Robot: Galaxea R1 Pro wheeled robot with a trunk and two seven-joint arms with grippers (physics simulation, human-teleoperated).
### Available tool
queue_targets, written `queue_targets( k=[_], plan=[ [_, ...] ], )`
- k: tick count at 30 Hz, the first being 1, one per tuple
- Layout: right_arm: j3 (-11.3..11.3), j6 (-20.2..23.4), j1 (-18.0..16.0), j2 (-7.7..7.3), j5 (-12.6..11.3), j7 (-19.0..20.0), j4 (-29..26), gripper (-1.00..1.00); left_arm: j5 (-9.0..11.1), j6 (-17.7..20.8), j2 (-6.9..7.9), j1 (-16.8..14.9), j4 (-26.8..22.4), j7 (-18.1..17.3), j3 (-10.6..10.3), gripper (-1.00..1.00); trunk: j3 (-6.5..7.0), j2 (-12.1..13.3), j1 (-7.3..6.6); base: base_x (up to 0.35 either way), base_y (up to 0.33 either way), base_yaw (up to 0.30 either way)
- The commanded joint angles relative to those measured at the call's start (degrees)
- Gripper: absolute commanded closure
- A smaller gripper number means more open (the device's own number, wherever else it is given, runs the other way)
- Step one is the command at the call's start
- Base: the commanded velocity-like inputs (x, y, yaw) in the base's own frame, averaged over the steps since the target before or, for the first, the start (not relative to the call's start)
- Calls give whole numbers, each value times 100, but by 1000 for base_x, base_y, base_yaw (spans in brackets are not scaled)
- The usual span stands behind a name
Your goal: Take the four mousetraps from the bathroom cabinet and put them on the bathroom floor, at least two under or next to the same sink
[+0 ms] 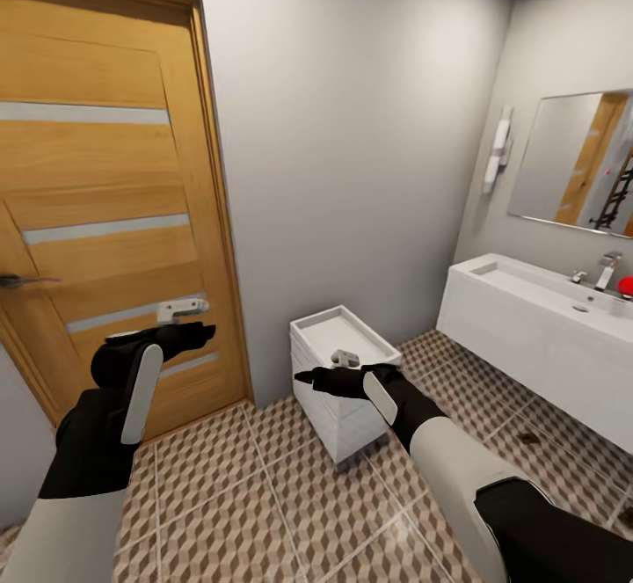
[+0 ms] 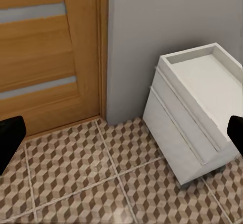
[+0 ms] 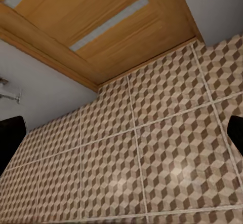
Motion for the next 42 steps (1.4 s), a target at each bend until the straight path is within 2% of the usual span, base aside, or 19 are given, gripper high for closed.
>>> queue_targets(
  k=[1,15,42],
  plan=[
    [8,21,-6,0,-3,6,-3,-100,60,22,2,-5,-5,52,0,-100,-19,-14,4,0,38,238],
    [13,19,-6,0,-3,6,0,-100,60,22,1,-5,3,51,-1,-100,-93,-14,4,0,87,238],
    [29,20,-6,0,-3,12,-1,-100,59,22,1,-3,5,58,-1,-100,-233,-14,4,0,20,239]
  ],
)
